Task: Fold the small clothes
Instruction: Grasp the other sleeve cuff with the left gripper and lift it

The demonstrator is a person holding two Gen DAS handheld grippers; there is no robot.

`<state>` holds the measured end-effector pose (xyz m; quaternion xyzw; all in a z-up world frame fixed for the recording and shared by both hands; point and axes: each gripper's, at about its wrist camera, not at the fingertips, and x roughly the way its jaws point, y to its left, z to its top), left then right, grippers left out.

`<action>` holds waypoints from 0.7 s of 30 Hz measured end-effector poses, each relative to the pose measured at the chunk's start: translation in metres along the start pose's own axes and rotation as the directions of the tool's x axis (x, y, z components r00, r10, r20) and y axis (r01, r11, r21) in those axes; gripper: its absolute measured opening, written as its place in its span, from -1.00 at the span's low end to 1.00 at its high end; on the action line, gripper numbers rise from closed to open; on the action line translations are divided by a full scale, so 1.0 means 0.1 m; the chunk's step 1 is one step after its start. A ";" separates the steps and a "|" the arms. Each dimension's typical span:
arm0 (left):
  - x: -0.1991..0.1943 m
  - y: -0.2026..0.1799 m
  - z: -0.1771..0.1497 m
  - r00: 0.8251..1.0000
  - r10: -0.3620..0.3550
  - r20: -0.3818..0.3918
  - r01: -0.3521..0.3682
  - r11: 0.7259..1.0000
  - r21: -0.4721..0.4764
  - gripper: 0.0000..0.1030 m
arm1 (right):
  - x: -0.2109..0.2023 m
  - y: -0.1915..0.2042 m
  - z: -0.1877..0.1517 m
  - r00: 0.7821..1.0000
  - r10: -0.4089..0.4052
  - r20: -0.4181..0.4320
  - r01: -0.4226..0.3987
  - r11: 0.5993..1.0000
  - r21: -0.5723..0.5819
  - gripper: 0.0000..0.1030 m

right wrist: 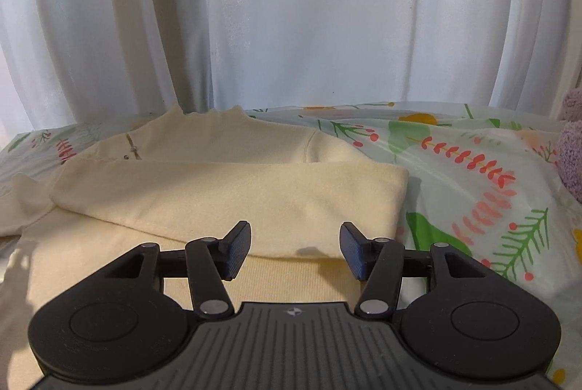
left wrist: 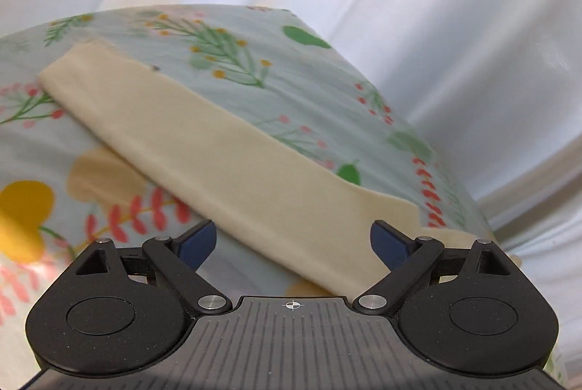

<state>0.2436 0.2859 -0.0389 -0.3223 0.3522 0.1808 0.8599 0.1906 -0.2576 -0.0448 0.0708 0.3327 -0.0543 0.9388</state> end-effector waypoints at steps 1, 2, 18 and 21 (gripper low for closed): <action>-0.02 0.21 0.09 0.999 0.034 0.008 -0.034 0.998 -0.059 0.79 | -0.03 0.00 -0.03 1.000 0.022 -0.015 -0.022 1.000 0.017 0.05; -0.05 0.44 0.18 0.998 0.063 0.023 -0.059 0.989 -0.138 0.77 | -0.06 0.00 -0.05 0.999 0.037 -0.024 -0.037 0.999 0.029 0.05; 0.18 1.76 0.73 0.988 -0.063 0.139 0.135 0.783 -0.607 -0.18 | -0.12 0.30 -0.05 0.987 0.151 -0.056 -0.148 0.987 0.059 0.03; 0.23 1.87 0.74 0.990 -0.056 0.128 0.126 0.758 -0.640 -0.70 | -0.13 0.31 -0.05 0.987 0.148 -0.056 -0.145 0.988 0.057 0.03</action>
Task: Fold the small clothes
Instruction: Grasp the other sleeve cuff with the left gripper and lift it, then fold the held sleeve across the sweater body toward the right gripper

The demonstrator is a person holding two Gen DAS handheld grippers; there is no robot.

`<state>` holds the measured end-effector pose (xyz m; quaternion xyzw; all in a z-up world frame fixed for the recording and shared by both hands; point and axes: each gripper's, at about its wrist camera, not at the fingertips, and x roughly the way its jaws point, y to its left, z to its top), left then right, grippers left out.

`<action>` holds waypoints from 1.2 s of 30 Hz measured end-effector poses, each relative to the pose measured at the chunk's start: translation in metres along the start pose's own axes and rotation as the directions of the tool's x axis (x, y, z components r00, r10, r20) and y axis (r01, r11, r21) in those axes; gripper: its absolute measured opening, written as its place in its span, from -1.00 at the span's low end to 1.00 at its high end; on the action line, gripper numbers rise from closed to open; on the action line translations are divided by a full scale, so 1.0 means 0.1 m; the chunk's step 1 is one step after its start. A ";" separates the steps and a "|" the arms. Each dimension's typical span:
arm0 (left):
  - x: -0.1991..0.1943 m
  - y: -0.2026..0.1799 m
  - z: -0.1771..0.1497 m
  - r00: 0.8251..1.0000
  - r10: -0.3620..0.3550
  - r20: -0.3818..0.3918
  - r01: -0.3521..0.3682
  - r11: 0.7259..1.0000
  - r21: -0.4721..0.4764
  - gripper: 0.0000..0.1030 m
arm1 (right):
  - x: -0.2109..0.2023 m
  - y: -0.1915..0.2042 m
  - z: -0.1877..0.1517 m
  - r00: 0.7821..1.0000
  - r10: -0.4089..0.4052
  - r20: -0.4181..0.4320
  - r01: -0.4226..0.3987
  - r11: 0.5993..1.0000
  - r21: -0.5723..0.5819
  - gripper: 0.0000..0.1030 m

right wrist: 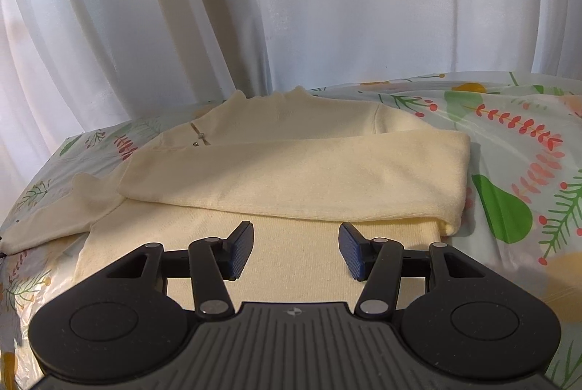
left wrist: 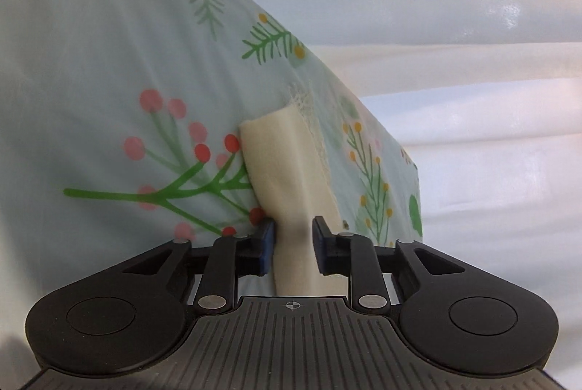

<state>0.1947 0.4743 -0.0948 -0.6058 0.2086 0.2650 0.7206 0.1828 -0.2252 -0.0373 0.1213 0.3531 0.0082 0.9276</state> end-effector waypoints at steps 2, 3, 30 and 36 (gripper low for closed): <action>0.02 0.03 0.03 1.000 -0.005 0.004 0.005 1.000 -0.007 -0.81 | 0.01 0.00 0.00 1.000 -0.003 -0.002 0.003 1.000 0.002 0.03; 0.04 0.05 0.05 1.000 -0.017 0.003 0.017 1.000 -0.021 -0.81 | 0.02 0.00 -0.01 1.000 -0.005 -0.005 0.005 1.000 0.005 0.03; -0.55 -1.40 -0.95 0.920 -0.389 -0.041 0.344 0.756 0.557 -0.87 | -0.09 -0.02 -0.01 1.000 -0.005 0.028 0.004 0.999 0.036 0.03; -0.81 -1.97 -2.52 0.790 -0.471 -0.393 0.572 0.334 0.749 -0.66 | -0.17 -0.08 -0.06 1.000 0.001 0.028 -0.002 0.998 0.069 0.02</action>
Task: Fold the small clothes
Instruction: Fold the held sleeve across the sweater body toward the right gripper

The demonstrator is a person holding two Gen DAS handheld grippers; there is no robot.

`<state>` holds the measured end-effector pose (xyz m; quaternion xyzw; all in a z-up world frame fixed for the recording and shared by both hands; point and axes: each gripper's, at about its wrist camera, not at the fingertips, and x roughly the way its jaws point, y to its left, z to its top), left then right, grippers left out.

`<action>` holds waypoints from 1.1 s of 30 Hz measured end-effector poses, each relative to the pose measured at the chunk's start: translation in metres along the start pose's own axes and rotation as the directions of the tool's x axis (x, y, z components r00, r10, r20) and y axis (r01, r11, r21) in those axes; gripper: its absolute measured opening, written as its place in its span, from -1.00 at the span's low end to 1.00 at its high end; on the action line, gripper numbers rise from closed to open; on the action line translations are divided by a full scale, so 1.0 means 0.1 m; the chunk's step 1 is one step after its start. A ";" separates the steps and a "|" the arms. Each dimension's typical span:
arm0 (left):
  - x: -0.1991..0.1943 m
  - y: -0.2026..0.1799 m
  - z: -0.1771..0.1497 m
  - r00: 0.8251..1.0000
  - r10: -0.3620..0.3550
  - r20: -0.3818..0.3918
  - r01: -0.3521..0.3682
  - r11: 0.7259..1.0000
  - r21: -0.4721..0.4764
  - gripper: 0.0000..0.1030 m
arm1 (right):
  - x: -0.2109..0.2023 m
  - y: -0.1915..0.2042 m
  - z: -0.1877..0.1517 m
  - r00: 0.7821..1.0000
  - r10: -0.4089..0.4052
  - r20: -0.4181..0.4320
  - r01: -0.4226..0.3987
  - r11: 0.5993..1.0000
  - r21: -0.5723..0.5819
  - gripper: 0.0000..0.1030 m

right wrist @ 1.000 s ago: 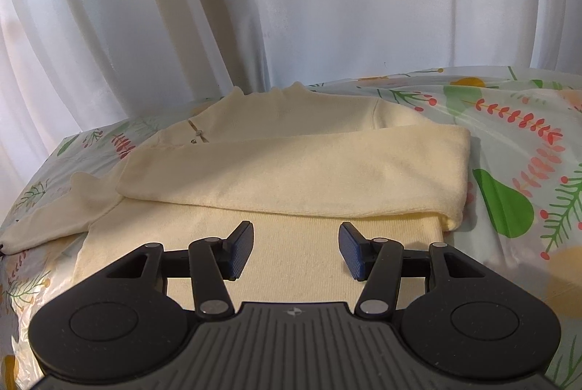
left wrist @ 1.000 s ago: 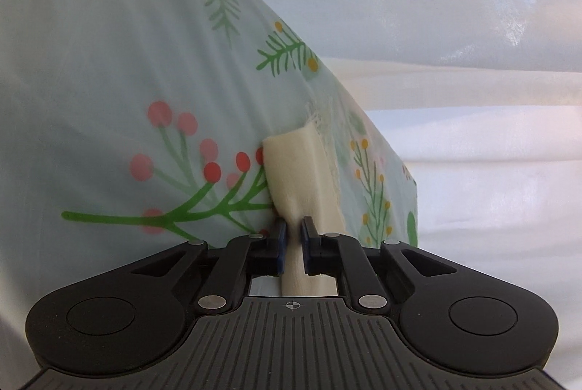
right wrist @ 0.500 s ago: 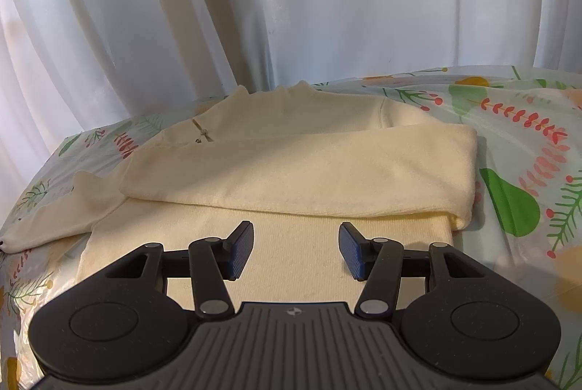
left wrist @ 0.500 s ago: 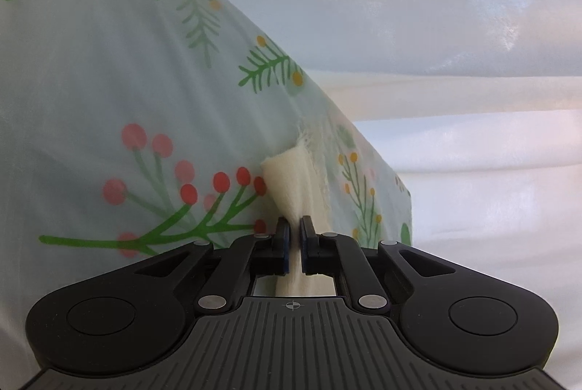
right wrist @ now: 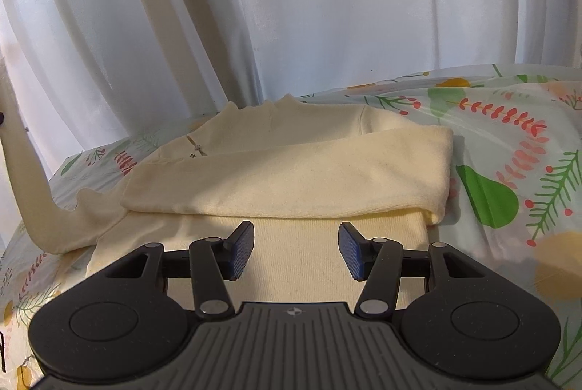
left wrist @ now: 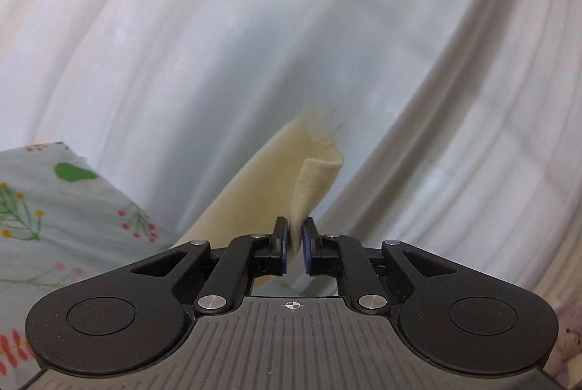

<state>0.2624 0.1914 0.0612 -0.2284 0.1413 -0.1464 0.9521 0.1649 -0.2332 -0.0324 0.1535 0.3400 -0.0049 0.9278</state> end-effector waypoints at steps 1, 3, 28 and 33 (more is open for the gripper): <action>0.14 -0.17 -0.16 0.998 -0.010 -0.059 0.012 0.999 0.030 -0.40 | 0.00 0.00 0.00 1.000 0.003 -0.003 -0.003 1.000 0.002 0.02; 0.29 -0.33 -0.44 0.990 0.005 -0.138 0.003 0.998 0.058 -0.38 | 0.02 0.00 0.01 1.000 0.010 -0.010 -0.010 1.000 0.002 0.00; 0.27 0.21 -1.46 0.917 0.192 -0.351 -0.223 0.973 -0.052 -0.35 | 1.81 1.02 0.50 0.921 0.301 -0.246 -0.287 0.954 0.089 -0.87; 0.34 0.25 -1.37 0.916 0.204 -0.344 -0.234 0.971 -0.046 -0.36 | 1.37 0.92 0.61 0.960 0.275 -0.057 -0.275 0.961 0.023 -0.88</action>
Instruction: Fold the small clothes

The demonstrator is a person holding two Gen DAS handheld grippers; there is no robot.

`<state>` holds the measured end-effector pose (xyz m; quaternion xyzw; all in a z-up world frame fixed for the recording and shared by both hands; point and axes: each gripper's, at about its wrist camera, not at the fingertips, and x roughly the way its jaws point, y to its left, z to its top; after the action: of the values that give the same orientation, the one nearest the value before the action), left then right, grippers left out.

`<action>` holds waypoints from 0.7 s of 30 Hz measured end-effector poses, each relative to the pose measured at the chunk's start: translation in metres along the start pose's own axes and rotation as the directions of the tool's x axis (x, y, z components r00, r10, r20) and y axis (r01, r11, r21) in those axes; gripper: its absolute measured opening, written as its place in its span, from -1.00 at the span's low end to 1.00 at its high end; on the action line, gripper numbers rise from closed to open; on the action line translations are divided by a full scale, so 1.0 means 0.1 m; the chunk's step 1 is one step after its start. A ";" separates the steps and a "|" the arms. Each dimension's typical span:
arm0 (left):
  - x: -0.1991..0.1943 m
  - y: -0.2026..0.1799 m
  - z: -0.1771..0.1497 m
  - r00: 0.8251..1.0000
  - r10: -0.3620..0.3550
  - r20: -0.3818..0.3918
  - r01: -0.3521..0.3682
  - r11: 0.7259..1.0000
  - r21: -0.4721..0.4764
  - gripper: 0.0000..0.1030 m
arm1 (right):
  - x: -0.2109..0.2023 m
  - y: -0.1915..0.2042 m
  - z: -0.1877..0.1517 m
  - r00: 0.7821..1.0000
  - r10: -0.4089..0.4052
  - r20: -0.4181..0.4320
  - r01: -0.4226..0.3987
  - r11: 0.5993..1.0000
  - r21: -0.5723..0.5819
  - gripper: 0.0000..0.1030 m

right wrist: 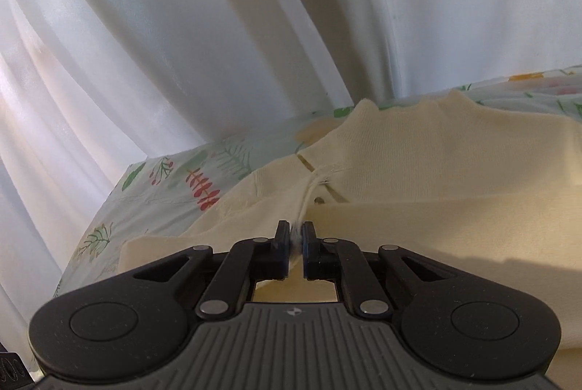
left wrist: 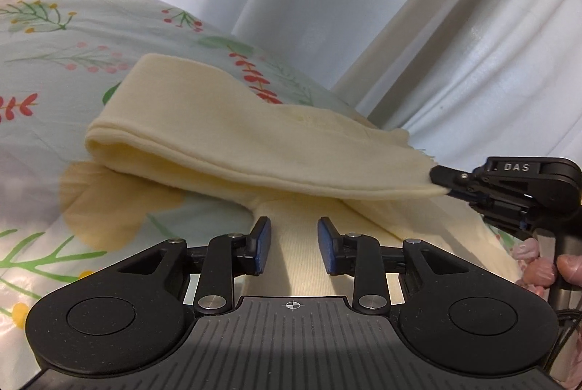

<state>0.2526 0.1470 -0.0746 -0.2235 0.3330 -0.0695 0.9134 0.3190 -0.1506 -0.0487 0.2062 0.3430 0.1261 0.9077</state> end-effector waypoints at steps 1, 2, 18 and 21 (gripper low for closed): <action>0.01 0.00 0.03 1.000 0.020 0.011 -0.020 1.000 0.002 -0.35 | -0.13 -0.03 0.03 0.999 -0.028 0.046 0.028 1.000 -0.008 -0.88; 0.03 0.00 0.07 0.999 0.047 0.015 -0.047 0.999 0.003 -0.35 | -0.25 -0.08 0.04 0.995 -0.055 0.082 0.056 0.998 -0.005 -0.88; 0.23 -0.08 0.26 1.000 0.005 -0.016 -0.006 1.000 -0.031 -0.39 | -0.74 -1.37 -0.27 0.960 -0.281 -0.005 0.271 0.921 0.278 -0.70; 0.28 -0.10 0.26 0.999 -0.005 -0.033 0.004 0.999 -0.033 -0.38 | -0.63 -1.35 -0.20 0.968 -0.252 -0.010 0.245 0.927 0.284 -0.70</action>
<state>0.2913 0.1400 -0.0690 -0.2379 0.3486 -0.0699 0.9039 0.2710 -0.2877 -0.0886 0.2903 0.3687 -0.0428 0.8820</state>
